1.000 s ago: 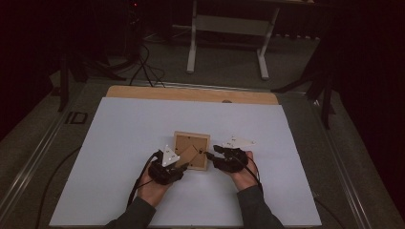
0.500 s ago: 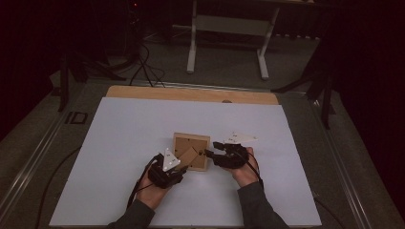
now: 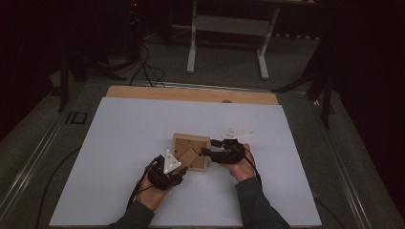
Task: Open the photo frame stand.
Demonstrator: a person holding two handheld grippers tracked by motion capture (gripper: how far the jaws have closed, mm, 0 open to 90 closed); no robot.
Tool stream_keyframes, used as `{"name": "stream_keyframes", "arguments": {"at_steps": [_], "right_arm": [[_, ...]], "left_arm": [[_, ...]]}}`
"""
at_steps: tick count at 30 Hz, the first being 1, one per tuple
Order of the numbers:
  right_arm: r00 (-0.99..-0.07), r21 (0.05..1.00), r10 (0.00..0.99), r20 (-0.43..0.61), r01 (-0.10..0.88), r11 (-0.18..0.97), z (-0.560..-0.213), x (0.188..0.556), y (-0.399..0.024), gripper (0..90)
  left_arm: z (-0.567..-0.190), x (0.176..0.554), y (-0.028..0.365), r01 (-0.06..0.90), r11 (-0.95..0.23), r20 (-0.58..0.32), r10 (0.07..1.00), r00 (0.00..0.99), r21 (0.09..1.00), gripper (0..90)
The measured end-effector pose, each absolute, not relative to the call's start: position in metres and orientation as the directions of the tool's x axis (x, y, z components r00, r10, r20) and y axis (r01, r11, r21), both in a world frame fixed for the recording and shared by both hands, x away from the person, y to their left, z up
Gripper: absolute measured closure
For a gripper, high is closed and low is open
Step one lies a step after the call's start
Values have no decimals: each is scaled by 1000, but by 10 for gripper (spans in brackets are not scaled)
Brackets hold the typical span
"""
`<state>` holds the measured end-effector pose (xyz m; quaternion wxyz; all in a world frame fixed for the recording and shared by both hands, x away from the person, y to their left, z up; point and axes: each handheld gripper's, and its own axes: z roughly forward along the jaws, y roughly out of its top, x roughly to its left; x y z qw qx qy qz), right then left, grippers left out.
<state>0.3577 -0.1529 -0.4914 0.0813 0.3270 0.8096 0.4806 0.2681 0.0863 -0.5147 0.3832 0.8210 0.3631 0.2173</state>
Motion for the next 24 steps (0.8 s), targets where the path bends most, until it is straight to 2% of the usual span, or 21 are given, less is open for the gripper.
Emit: {"name": "stream_keyframes", "arguments": {"at_steps": [10,24], "right_arm": [[-794,830,571,209,453,326,-494,363,-149,419],[-802,831,560,207,446,332,-494,361,-148,486]], "left_arm": [[-515,268,86,427,-446,83,761,643,787,575],[-515,270,89,445,-433,49,758,651,784,575]]}}
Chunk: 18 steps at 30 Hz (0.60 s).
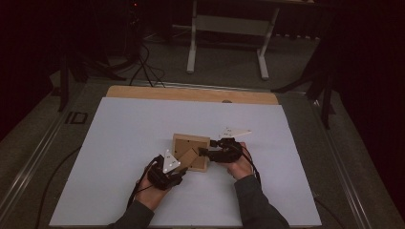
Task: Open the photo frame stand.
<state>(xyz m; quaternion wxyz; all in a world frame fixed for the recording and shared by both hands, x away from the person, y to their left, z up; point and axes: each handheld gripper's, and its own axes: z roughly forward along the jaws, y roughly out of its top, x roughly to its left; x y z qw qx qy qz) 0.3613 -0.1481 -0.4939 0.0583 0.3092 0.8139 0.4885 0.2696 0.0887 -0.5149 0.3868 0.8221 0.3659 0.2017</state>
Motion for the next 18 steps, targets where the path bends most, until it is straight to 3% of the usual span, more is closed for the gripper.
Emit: {"name": "stream_keyframes", "arguments": {"at_steps": [18], "right_arm": [[-813,840,550,193,427,336,-491,357,-149,525]], "left_arm": [[-513,276,97,513,-365,-114,720,684,777,617]]}}
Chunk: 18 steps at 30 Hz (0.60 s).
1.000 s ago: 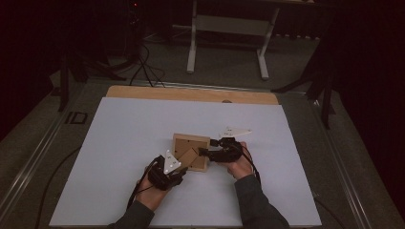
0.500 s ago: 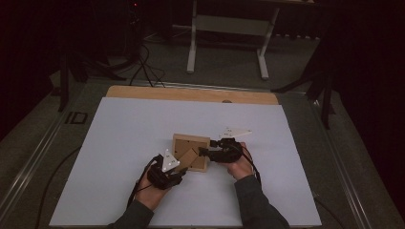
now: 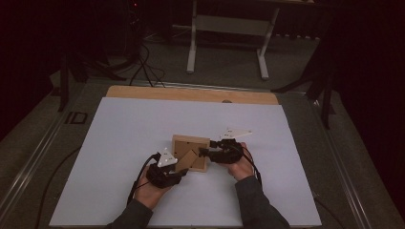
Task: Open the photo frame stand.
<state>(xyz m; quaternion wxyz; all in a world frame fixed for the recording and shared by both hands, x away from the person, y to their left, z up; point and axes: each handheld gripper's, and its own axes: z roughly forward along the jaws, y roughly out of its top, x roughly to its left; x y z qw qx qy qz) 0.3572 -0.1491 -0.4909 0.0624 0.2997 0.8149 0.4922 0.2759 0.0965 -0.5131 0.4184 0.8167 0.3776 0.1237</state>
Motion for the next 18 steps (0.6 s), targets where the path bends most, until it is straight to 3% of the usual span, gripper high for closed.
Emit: {"name": "stream_keyframes", "arguments": {"at_steps": [18], "right_arm": [[-824,848,543,163,398,350,-488,354,-147,538]], "left_arm": [[-514,280,98,534,-365,-131,721,680,763,664]]}}
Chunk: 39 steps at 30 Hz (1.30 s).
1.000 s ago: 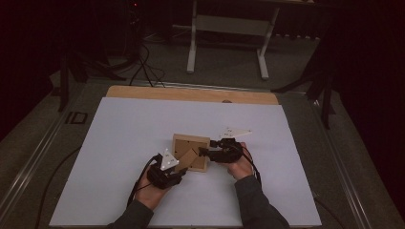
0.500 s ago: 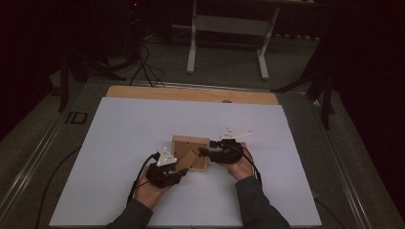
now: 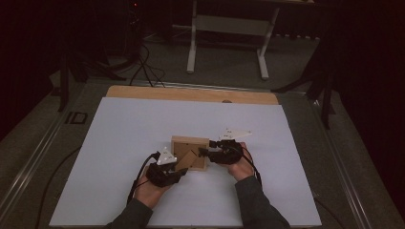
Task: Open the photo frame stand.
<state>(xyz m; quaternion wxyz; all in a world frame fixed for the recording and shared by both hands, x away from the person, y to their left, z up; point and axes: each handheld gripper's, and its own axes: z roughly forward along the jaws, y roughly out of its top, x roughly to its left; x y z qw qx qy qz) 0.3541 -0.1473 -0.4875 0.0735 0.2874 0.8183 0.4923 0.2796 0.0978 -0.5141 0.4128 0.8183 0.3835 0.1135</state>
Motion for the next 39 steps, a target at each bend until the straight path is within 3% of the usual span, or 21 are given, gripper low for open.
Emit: {"name": "stream_keyframes", "arguments": {"at_steps": [17,39], "right_arm": [[-829,864,546,123,360,353,-481,353,-142,560],[-826,869,559,70,326,373,-478,352,-134,548]], "left_arm": [[-517,291,102,560,-356,-126,752,647,748,683],[-522,301,101,550,-391,-57,775,629,738,672]]}}
